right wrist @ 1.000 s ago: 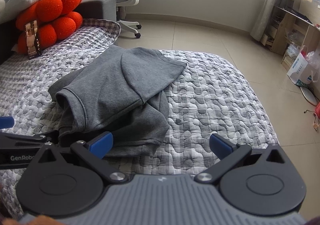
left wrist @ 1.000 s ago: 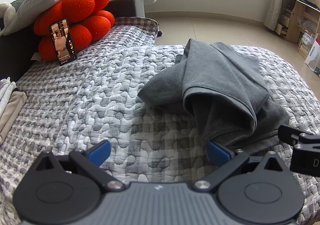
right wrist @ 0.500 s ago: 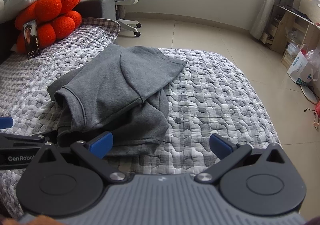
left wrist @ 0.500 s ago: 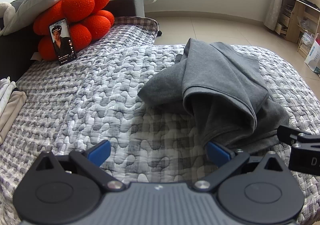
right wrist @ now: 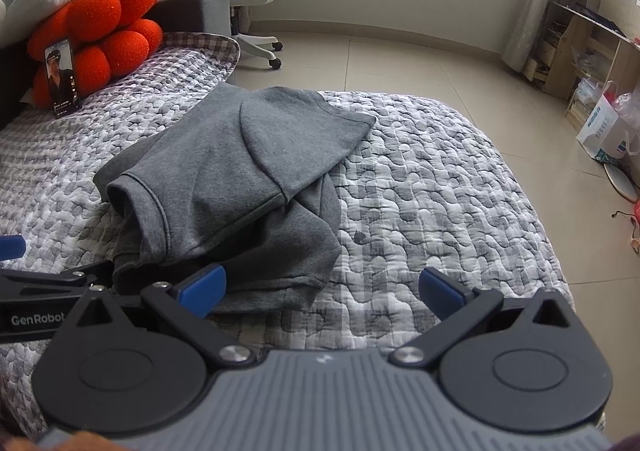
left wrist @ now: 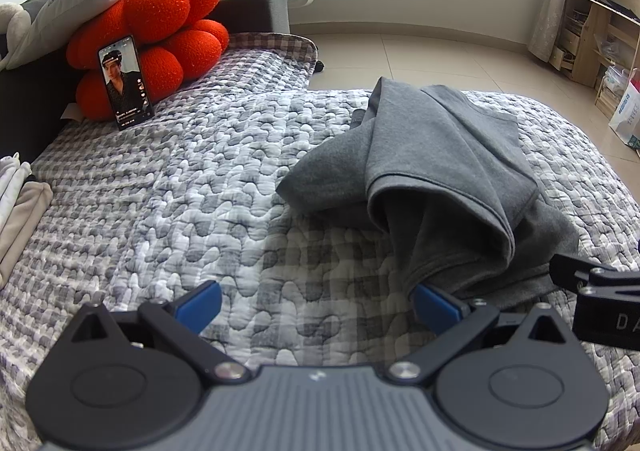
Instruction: Fold clothes
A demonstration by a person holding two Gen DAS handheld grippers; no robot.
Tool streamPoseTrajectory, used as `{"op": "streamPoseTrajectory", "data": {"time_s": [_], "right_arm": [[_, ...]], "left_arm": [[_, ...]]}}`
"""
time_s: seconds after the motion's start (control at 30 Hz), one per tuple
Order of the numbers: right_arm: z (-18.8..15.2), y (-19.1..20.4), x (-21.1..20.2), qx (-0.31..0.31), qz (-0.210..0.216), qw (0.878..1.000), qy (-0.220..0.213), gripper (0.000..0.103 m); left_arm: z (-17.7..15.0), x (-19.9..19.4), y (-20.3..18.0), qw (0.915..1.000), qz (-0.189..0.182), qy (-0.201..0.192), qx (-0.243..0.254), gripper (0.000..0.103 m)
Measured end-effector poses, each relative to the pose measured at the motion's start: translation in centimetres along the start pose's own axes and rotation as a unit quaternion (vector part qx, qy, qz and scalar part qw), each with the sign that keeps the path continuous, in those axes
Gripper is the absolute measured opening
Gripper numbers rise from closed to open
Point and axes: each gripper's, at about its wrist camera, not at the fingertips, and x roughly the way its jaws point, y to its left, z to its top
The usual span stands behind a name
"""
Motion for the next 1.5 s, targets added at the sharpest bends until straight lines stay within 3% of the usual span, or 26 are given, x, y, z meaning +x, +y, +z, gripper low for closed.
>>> {"op": "streamPoseTrajectory", "data": {"time_s": [0.53, 0.8, 1.1, 1.33, 1.5], "right_arm": [[0.2, 0.7, 0.3, 0.002, -0.006, 1.0, -0.005, 0.103], [0.3, -0.2, 2.1, 0.032, -0.004, 0.999, -0.003, 0.103], [0.1, -0.7, 6.3, 0.051, 0.0, 0.997, 0.053, 0.103], [-0.6, -0.4, 6.4, 0.032, -0.005, 0.999, 0.023, 0.103], [-1.2, -0.6, 6.3, 0.033, -0.005, 0.999, 0.0, 0.103]], "left_arm": [[0.1, -0.1, 0.4, 1.0, 0.0, -0.004, -0.008, 0.103], [0.7, 0.7, 1.3, 0.9994, -0.012, -0.017, -0.027, 0.103], [0.8, 4.1, 1.3, 0.9988, -0.016, 0.002, -0.046, 0.103], [0.5, 6.0, 2.0, 0.9961, -0.041, 0.03, -0.073, 0.103], [-0.1, 6.2, 0.8, 0.9989, -0.017, 0.014, -0.042, 0.103]]}}
